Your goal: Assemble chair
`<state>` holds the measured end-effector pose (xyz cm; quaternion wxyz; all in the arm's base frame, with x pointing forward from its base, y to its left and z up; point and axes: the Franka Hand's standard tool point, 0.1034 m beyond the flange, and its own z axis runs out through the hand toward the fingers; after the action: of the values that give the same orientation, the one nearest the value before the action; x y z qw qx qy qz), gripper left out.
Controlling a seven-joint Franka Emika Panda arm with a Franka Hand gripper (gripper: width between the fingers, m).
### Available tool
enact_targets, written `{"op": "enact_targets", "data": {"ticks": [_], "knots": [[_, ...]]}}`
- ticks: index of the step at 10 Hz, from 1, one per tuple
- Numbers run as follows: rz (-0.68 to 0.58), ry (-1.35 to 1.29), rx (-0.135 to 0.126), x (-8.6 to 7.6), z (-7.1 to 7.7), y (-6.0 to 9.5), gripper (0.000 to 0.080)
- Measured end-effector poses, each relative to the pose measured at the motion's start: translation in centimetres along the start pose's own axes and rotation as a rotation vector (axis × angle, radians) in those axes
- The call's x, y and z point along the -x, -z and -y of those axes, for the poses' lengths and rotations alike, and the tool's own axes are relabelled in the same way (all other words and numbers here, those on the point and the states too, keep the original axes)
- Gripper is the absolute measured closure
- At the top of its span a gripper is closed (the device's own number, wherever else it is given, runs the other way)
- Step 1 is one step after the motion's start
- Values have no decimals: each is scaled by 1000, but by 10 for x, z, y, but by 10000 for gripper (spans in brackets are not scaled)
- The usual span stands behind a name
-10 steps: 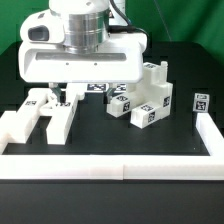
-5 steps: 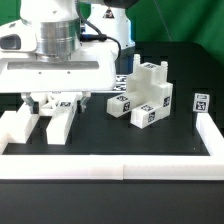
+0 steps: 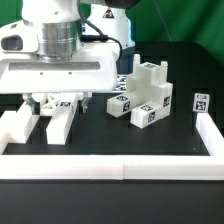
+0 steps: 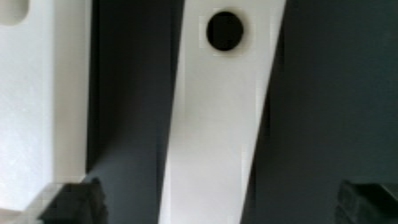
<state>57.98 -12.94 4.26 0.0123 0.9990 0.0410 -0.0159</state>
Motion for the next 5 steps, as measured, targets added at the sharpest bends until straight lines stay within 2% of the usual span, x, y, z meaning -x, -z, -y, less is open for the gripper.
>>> {"op": "enact_targets", "data": {"ticks": [5], "knots": [[0,7,22,13,0,-32,151]]}}
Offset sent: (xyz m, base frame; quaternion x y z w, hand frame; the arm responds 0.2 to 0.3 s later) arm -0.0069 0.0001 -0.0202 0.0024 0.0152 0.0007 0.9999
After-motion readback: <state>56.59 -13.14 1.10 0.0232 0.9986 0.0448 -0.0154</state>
